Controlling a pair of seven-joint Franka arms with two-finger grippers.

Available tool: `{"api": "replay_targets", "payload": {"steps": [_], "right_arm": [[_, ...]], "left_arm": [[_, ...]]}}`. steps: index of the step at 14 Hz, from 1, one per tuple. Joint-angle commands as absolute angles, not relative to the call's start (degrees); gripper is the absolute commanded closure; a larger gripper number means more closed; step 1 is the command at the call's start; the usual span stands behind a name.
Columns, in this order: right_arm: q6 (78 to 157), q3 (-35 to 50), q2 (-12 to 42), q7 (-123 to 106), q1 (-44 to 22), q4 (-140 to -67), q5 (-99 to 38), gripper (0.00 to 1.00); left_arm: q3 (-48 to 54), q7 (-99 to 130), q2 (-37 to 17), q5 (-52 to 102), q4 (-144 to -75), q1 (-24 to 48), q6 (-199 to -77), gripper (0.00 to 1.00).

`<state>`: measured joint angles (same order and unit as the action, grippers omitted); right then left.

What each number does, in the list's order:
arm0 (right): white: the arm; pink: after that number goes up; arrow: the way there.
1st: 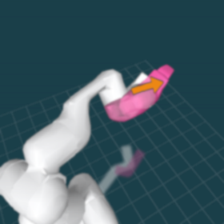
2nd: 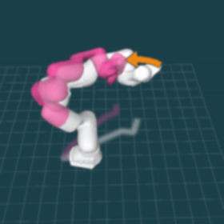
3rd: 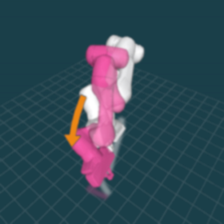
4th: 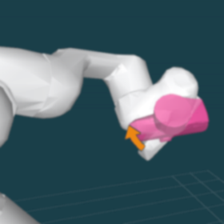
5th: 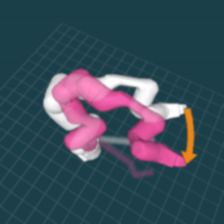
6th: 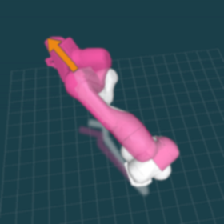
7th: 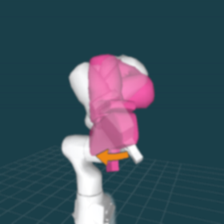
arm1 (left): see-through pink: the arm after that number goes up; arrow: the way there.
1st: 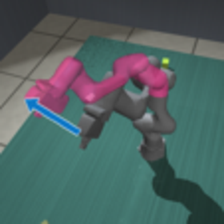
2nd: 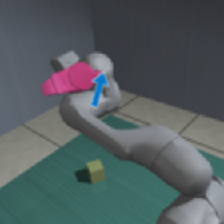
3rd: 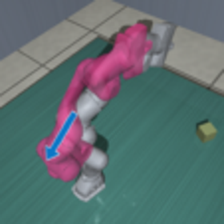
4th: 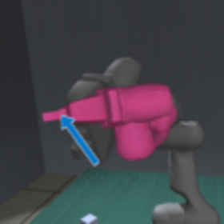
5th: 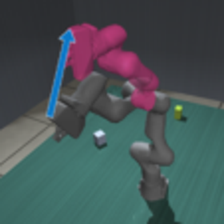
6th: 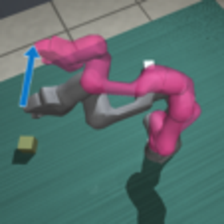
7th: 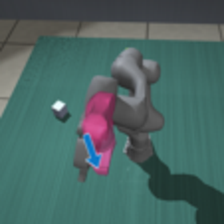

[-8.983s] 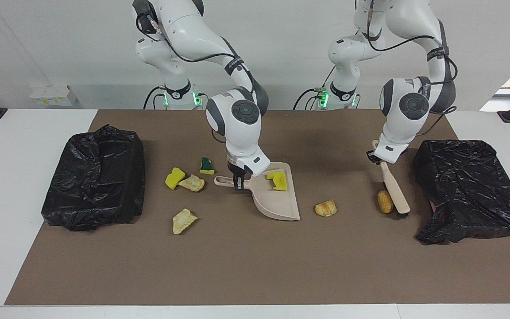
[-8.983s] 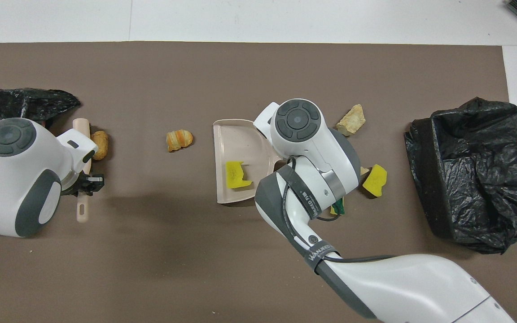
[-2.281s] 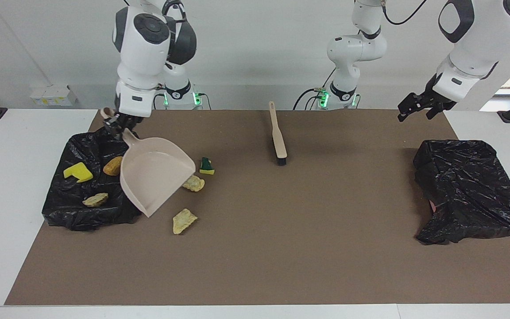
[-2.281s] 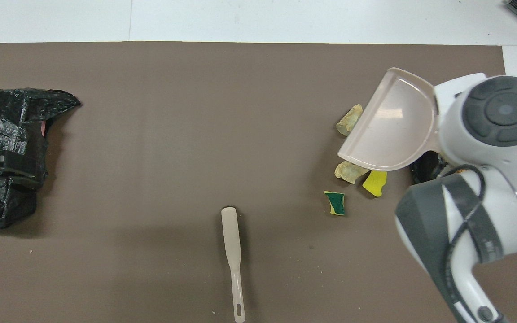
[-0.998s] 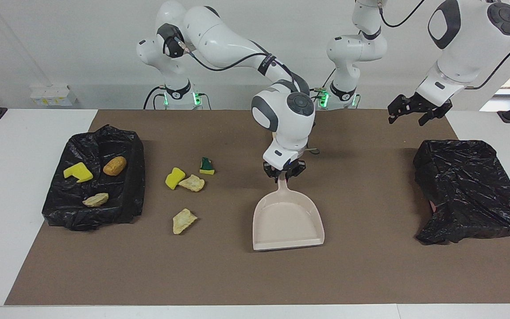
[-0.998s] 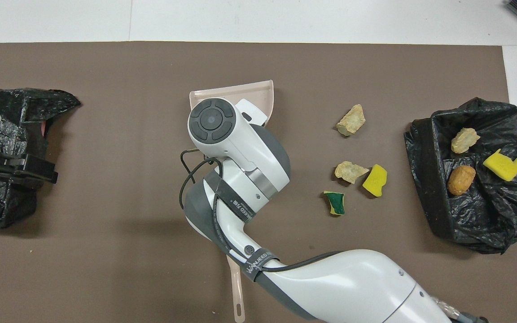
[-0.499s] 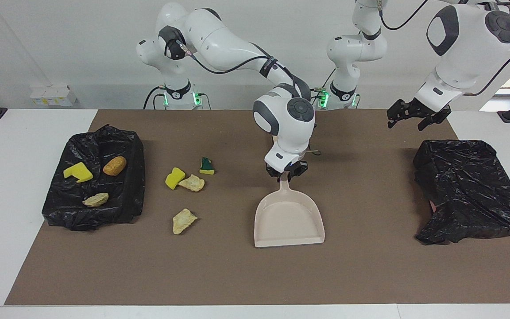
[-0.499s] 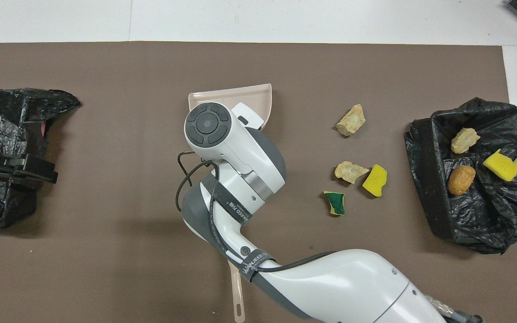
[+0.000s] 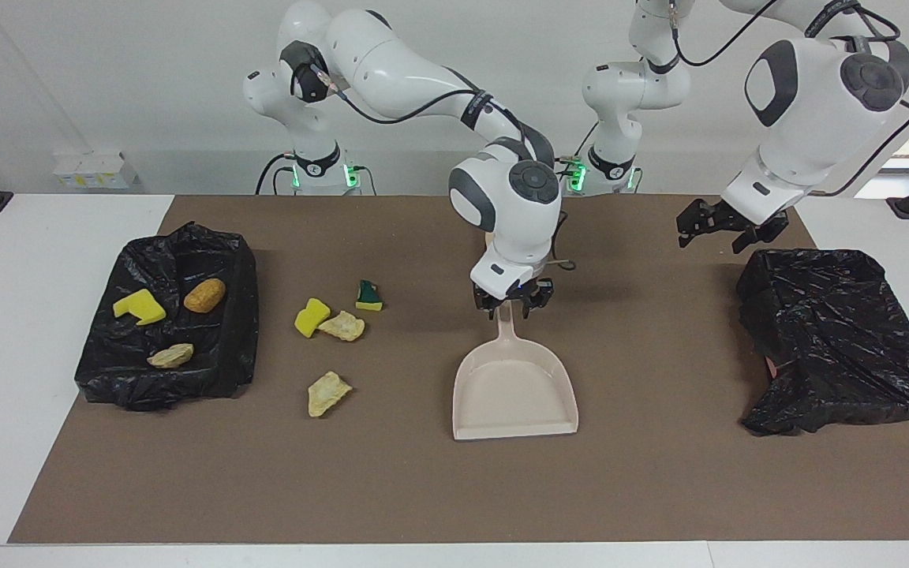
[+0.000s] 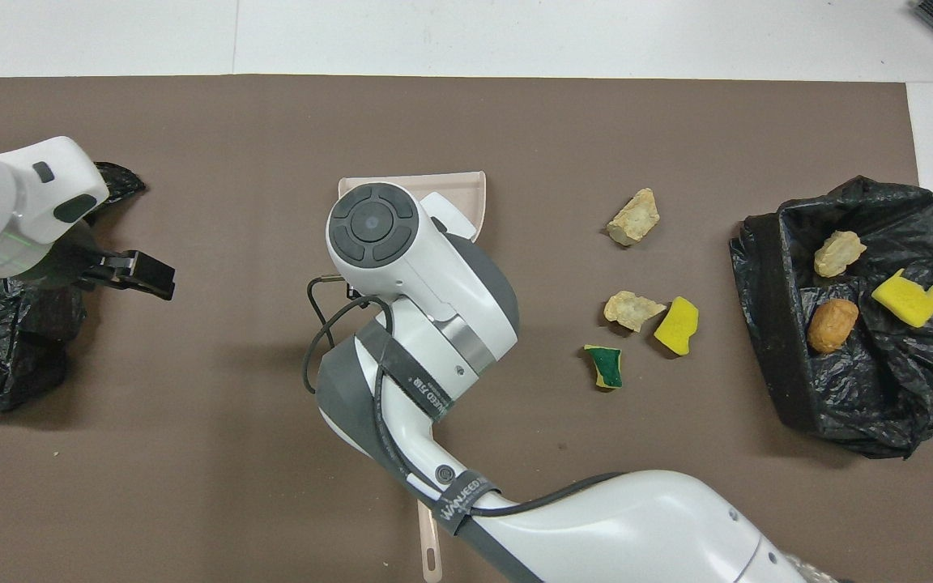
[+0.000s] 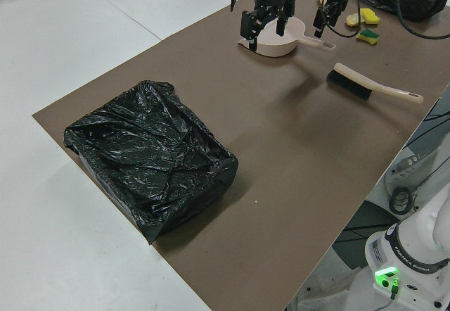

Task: Sweep and dump trash in bin

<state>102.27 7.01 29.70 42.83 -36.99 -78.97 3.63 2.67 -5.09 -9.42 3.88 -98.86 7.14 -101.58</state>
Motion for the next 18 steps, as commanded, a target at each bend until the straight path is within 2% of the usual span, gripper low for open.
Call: {"api": "replay_targets", "payload": {"steps": [1, 5, 9, 12, 15, 16, 17, 18], "right_arm": [[104.06, 7.03, 21.81, 46.74, -40.07, -91.64, 1.94, 0.12], [105.63, 7.03, 15.57, 47.28, -43.24, -102.27, -3.24, 0.13], [115.37, 7.12, 8.19, 47.37, -46.22, -117.65, -6.57, 0.15], [117.07, 7.12, 5.89, 48.51, -48.59, -121.28, -9.32, 0.22], [118.64, 7.03, 4.40, 48.60, -49.57, -124.00, -9.32, 0.66], [120.74, 7.12, 3.79, 48.95, -49.66, -125.58, -9.32, 0.75], [122.33, 7.12, 3.17, 49.04, -49.66, -126.90, -9.32, 0.75], [123.30, 7.12, 2.90, 49.04, -49.75, -127.61, -9.32, 0.75]], "left_arm": [[1.85, -5.19, -13.61, 4.83, -98.00, 9.66, -105.98, 0.00], [1.84, 0.41, -17.48, 5.88, -97.12, 15.63, -111.25, 0.00], [1.93, 11.40, -19.07, 8.43, -97.12, 23.44, -114.08, 0.00], [2.02, 17.74, -19.86, 8.61, -97.91, 28.29, -117.77, 0.00], [1.93, 23.63, -22.14, 8.61, -98.09, 32.51, -120.58, 0.01], [1.93, 23.56, -22.32, 8.35, -98.00, 32.52, -120.41, 0.17], [1.93, 23.47, -22.32, 7.91, -98.09, 32.17, -120.32, 0.34], [1.93, 23.47, -22.32, 7.91, -98.35, 31.99, -120.24, 0.56]]}}
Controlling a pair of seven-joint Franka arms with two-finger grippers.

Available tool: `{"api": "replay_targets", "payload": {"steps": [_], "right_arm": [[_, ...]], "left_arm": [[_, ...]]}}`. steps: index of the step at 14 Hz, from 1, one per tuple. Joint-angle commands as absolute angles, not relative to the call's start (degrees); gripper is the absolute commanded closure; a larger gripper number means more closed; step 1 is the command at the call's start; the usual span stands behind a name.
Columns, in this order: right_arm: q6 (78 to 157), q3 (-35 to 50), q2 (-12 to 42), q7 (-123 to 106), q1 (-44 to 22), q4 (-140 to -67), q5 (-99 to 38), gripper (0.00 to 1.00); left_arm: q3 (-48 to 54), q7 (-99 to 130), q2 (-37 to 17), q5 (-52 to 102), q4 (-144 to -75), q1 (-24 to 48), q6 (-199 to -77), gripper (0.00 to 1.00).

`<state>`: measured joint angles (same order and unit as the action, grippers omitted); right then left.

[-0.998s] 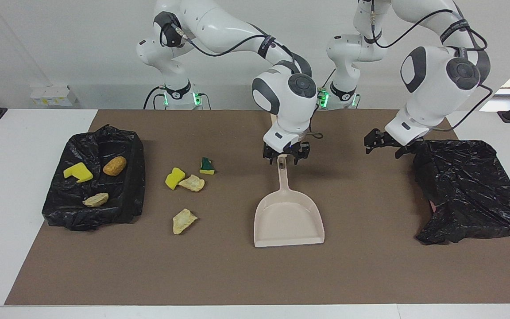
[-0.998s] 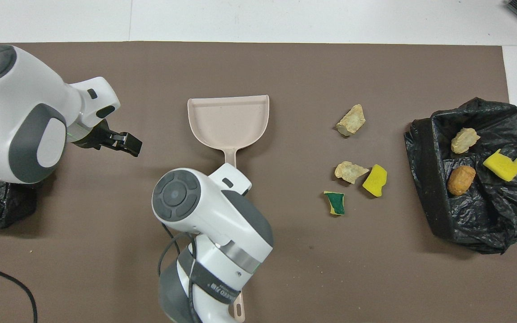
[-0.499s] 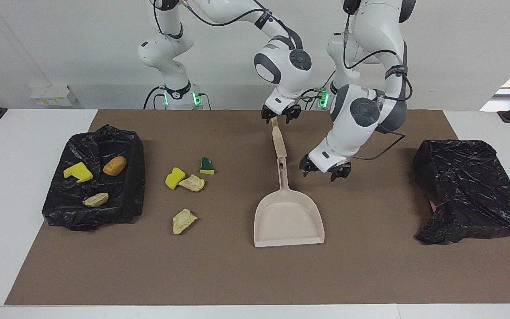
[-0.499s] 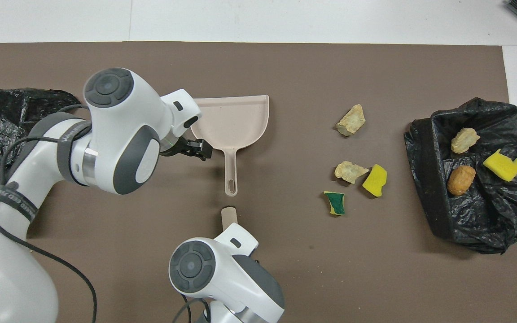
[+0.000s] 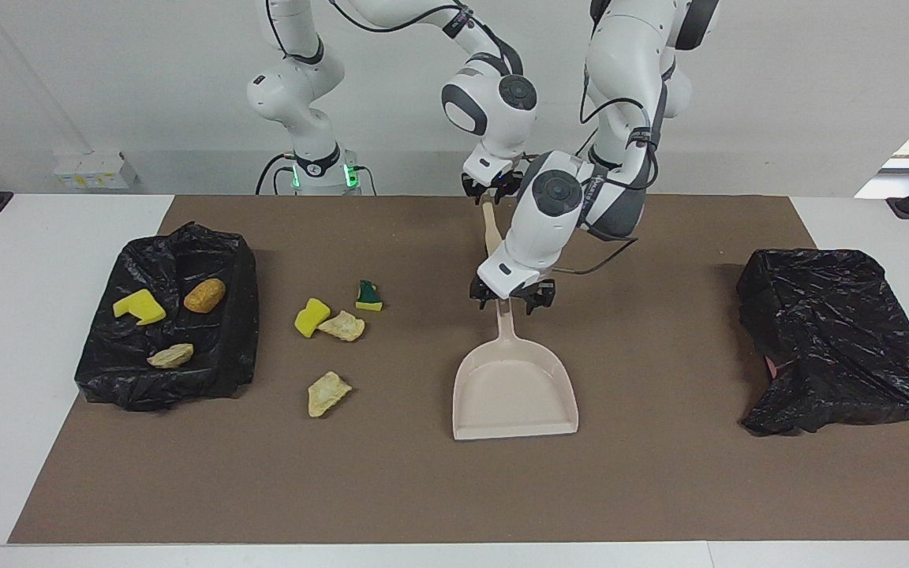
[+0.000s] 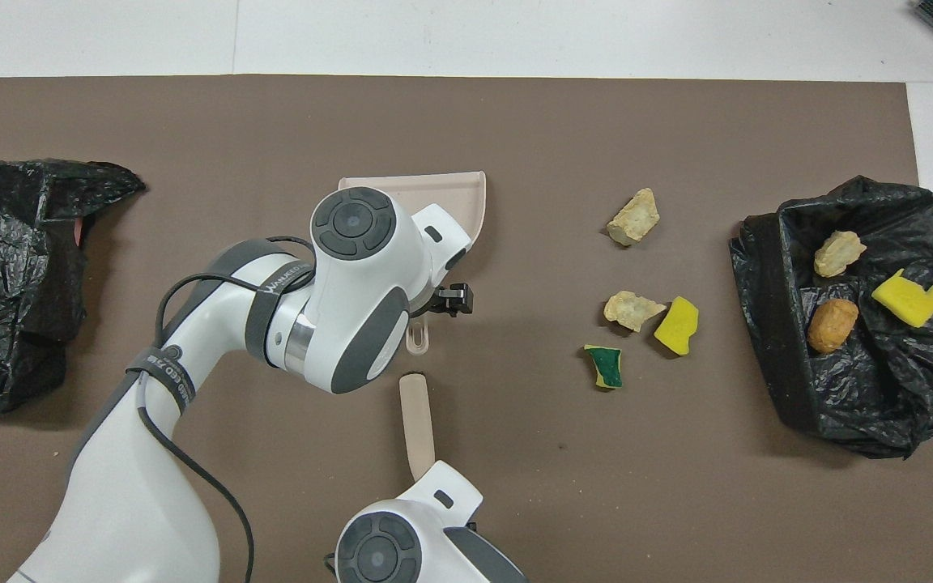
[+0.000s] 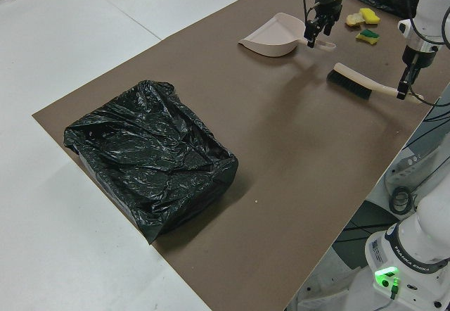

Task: Sweep and dump trash in bin

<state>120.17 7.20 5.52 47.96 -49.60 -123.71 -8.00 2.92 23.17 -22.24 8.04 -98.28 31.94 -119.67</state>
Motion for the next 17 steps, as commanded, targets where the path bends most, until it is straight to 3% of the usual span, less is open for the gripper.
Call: {"api": "replay_targets", "payload": {"steps": [1, 2, 3, 7, 12, 17], "right_arm": [[123.48, 7.12, 2.99, 49.30, -50.27, -127.62, -9.40, 0.75], [123.57, 7.12, 2.99, 49.65, -50.36, -127.62, -9.40, 0.89], [123.49, 7.12, 2.99, 49.75, -50.45, -127.27, -9.40, 1.00], [121.30, 6.68, -0.16, 49.40, -48.88, -127.18, -9.23, 1.00], [106.81, 6.59, -9.13, 49.66, -40.10, -127.35, -5.46, 1.00], [99.50, 6.68, -9.67, 52.12, -30.87, -128.40, 4.55, 1.00]], "left_arm": [[1.93, 23.47, -22.32, 7.91, -99.05, 31.91, -120.23, 0.79], [1.93, 23.64, -22.24, 7.91, -99.40, 31.90, -119.97, 1.00], [1.85, 23.73, -22.15, 8.00, -99.06, 31.82, -119.36, 1.00], [1.41, 19.01, -20.84, 4.14, -97.56, 28.84, -117.86, 1.00], [1.23, -5.23, -18.72, 4.13, -97.21, 22.77, -115.05, 1.00], [1.23, -35.36, -16.70, 4.13, -98.61, 20.21, -110.92, 1.00]]}}
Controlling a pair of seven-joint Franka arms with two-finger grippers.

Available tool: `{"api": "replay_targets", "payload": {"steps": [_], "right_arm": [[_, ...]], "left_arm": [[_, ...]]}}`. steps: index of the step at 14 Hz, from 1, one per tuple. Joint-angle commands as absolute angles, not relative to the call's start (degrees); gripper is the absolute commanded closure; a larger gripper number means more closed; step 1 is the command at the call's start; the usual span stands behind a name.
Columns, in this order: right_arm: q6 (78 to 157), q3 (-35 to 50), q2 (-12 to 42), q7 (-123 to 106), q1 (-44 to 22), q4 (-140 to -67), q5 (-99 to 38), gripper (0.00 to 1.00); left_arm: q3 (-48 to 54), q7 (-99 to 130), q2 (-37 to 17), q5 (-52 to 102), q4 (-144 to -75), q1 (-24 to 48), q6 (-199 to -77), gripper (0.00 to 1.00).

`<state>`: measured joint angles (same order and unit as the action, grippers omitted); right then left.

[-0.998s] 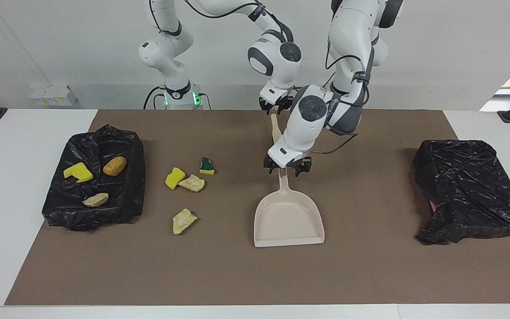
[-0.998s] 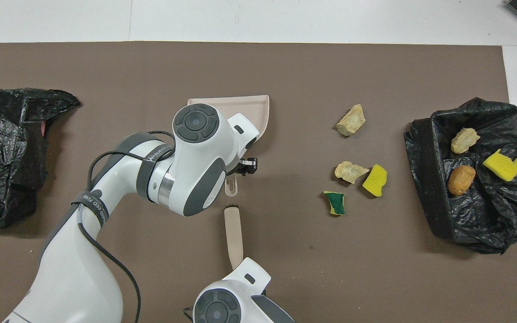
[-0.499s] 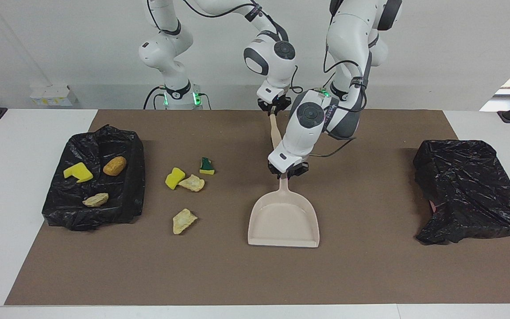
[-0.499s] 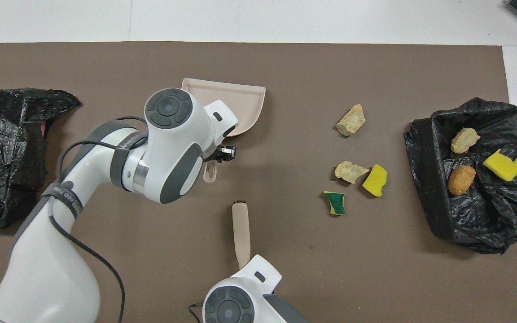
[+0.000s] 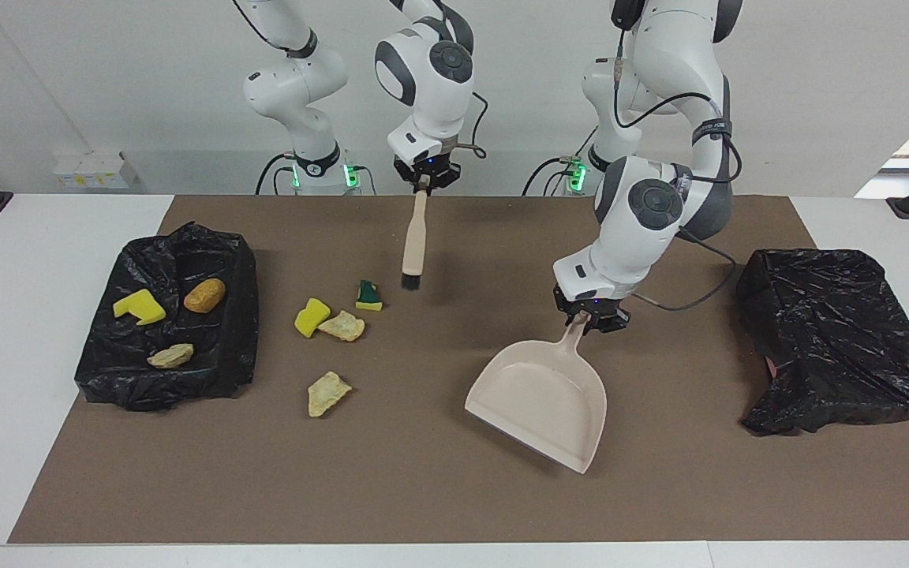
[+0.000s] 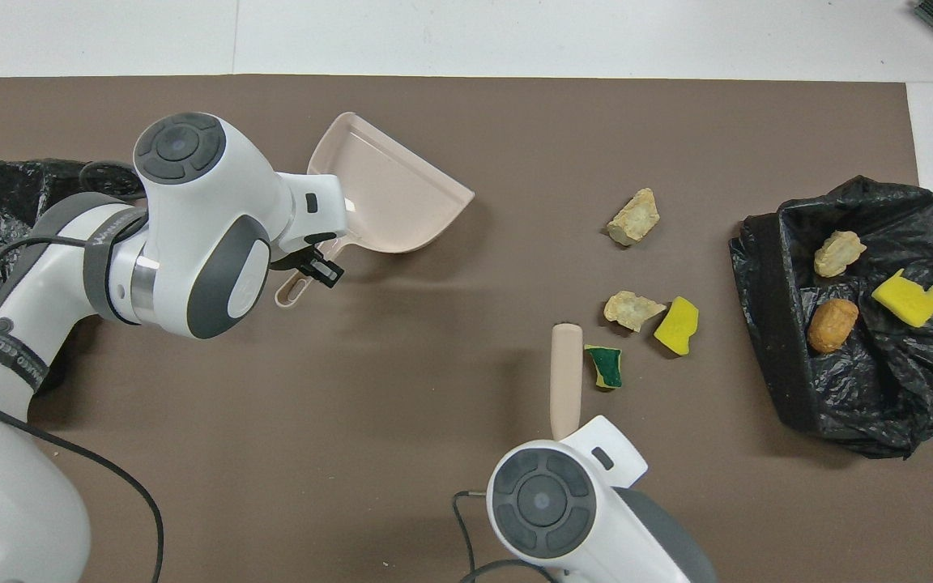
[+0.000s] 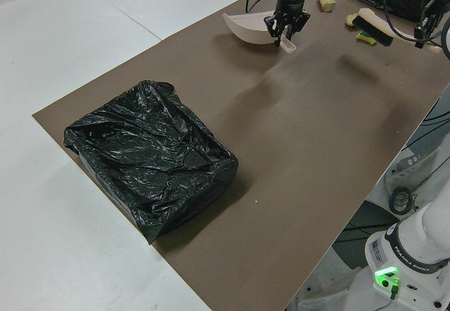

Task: Sweep and dump trash in bin
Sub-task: 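Sweep the sponges and chunks into the dustpan with the right gripper's brush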

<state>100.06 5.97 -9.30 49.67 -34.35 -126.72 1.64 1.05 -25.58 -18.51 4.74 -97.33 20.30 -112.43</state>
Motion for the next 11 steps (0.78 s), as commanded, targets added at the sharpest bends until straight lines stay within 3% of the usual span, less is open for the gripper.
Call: {"api": "replay_targets", "payload": {"steps": [1, 4, 7, 11], "right_arm": [[99.49, 6.68, -9.41, 51.77, -28.50, -128.50, 5.79, 1.00], [100.98, 6.85, -8.00, 48.71, -19.37, -129.37, 7.82, 1.00], [101.16, 6.86, -7.82, 40.20, -11.10, -130.95, 8.35, 1.00], [100.72, 7.03, -6.77, 27.45, -7.73, -131.13, 7.30, 1.00]], "left_arm": [[1.23, -40.20, -16.53, 4.04, -98.79, 20.21, -110.83, 1.00], [1.32, -54.99, -15.65, 3.78, -100.10, 21.52, -110.74, 1.00], [1.32, -54.06, -12.23, -2.28, -105.36, 28.37, -111.35, 1.00], [1.32, -43.27, -11.78, -2.81, -107.49, 31.90, -110.39, 1.00]]}}
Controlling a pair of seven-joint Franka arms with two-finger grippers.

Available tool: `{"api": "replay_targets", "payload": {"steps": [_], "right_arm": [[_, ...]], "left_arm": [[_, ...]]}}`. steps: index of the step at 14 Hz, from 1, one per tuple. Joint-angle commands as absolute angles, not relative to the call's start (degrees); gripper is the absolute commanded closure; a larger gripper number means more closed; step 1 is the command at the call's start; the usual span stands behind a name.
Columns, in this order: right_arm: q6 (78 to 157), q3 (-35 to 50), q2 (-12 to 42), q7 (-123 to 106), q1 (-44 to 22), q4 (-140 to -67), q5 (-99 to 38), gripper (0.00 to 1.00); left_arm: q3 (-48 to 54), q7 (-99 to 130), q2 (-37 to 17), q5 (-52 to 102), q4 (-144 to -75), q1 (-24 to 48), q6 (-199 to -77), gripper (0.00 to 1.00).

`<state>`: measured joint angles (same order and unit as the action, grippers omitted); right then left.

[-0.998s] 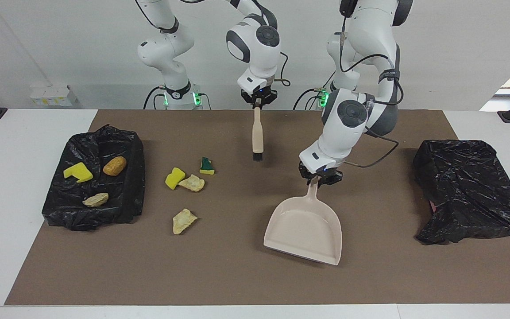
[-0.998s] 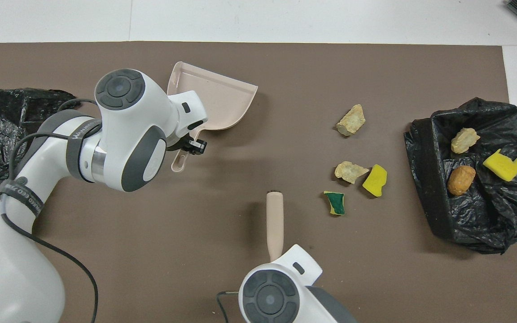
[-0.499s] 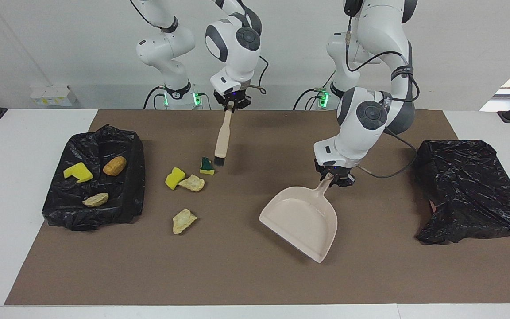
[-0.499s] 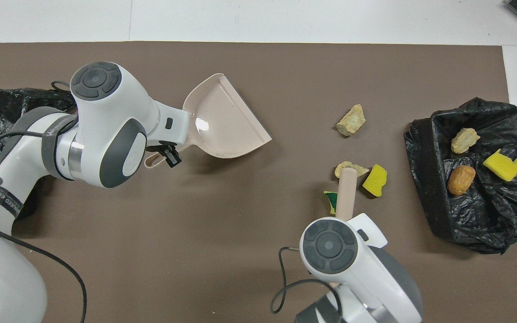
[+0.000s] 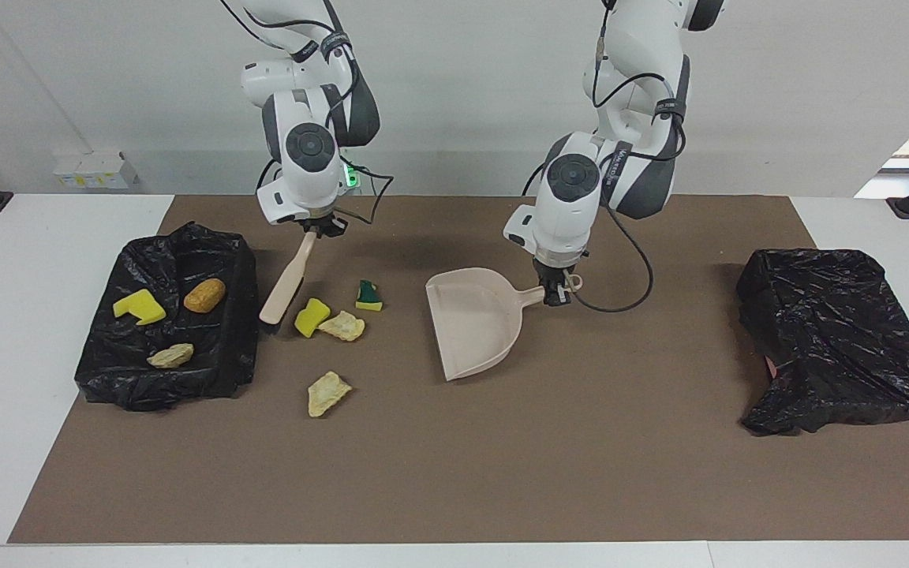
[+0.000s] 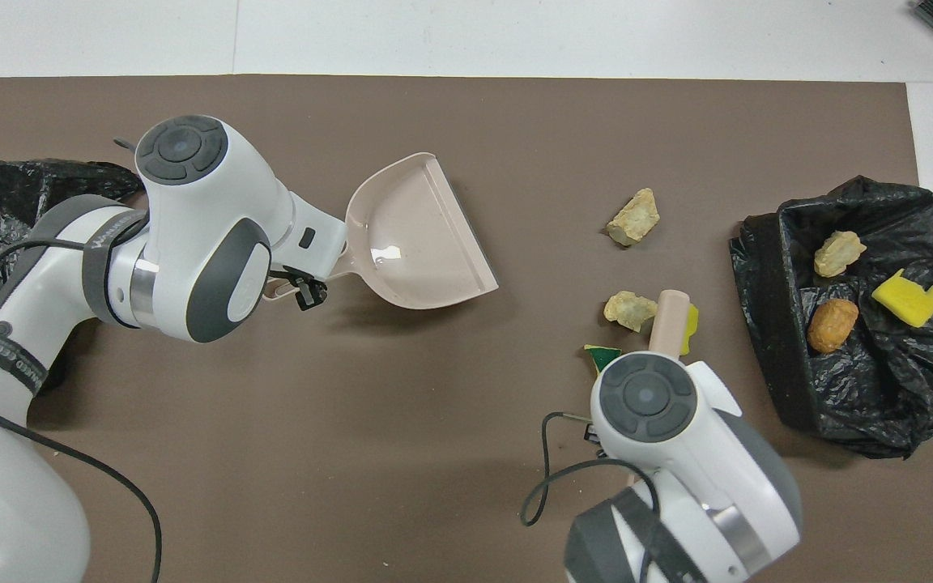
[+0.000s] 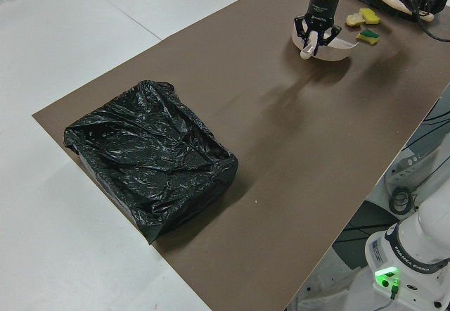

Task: Sweep and dump trash in bin
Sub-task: 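Sweep the sponges and chunks into the dustpan with the right gripper's brush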

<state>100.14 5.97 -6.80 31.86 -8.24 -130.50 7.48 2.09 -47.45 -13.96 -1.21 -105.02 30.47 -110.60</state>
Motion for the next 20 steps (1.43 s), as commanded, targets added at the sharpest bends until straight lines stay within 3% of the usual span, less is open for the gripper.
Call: {"api": "replay_targets", "payload": {"steps": [1, 5, 8, 14, 17, 20], "right_arm": [[100.64, 7.03, -5.64, 25.51, -7.82, -131.05, 7.03, 1.00], [101.16, 7.12, -2.73, 18.83, -9.31, -129.21, 0.89, 1.00], [101.42, 7.12, 1.39, 18.63, -14.84, -125.52, -3.14, 1.00], [101.87, 7.21, 2.37, 19.42, -24.41, -120.60, -13.62, 1.00], [100.90, 7.21, 5.18, 21.53, -25.05, -114.45, -13.71, 1.00], [100.90, 6.95, 4.49, 21.01, -24.17, -114.08, -12.49, 1.00]], "left_arm": [[1.32, -42.02, -11.69, -2.90, -107.49, 31.99, -109.61, 1.00], [1.58, -32.54, -11.86, -2.90, -107.84, 35.15, -107.58, 1.00], [1.67, -32.17, -11.78, -2.90, -109.07, 35.60, -108.89, 1.00], [1.67, -31.64, -11.78, -2.90, -113.02, 36.74, -113.63, 1.00], [1.67, -31.82, -11.78, -2.90, -113.64, 36.48, -115.31, 1.00], [1.67, -31.90, -11.69, -2.90, -114.34, 35.95, -115.93, 1.00]]}}
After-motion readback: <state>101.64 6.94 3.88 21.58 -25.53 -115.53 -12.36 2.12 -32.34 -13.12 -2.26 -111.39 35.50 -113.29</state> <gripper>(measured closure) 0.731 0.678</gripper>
